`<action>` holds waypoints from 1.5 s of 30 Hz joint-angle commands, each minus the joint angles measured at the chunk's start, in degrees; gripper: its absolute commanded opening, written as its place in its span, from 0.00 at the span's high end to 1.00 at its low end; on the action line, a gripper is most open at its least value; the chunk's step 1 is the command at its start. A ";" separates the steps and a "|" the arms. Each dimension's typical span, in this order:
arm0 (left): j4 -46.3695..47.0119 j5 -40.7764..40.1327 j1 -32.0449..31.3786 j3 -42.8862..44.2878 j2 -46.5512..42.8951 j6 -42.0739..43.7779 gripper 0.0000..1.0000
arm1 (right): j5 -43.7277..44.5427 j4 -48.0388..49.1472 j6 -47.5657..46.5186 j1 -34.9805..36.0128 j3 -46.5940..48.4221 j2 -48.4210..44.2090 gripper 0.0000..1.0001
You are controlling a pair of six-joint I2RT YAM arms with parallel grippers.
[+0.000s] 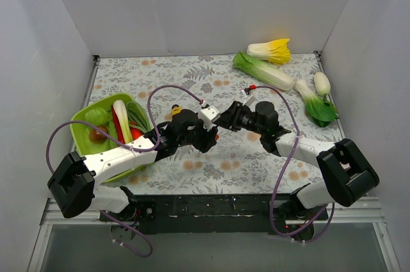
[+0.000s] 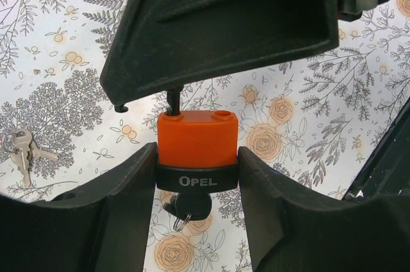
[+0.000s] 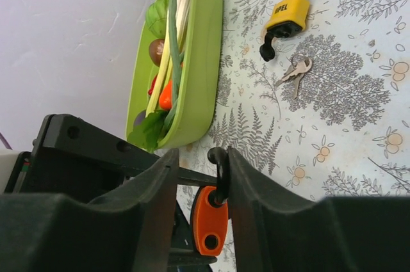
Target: Unlock with the key
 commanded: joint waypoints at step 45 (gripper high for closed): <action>-25.20 -16.78 -4.04 46.34 50.43 -10.82 1.00 | 19.78 -41.97 -30.86 -19.48 -2.65 -48.89 0.26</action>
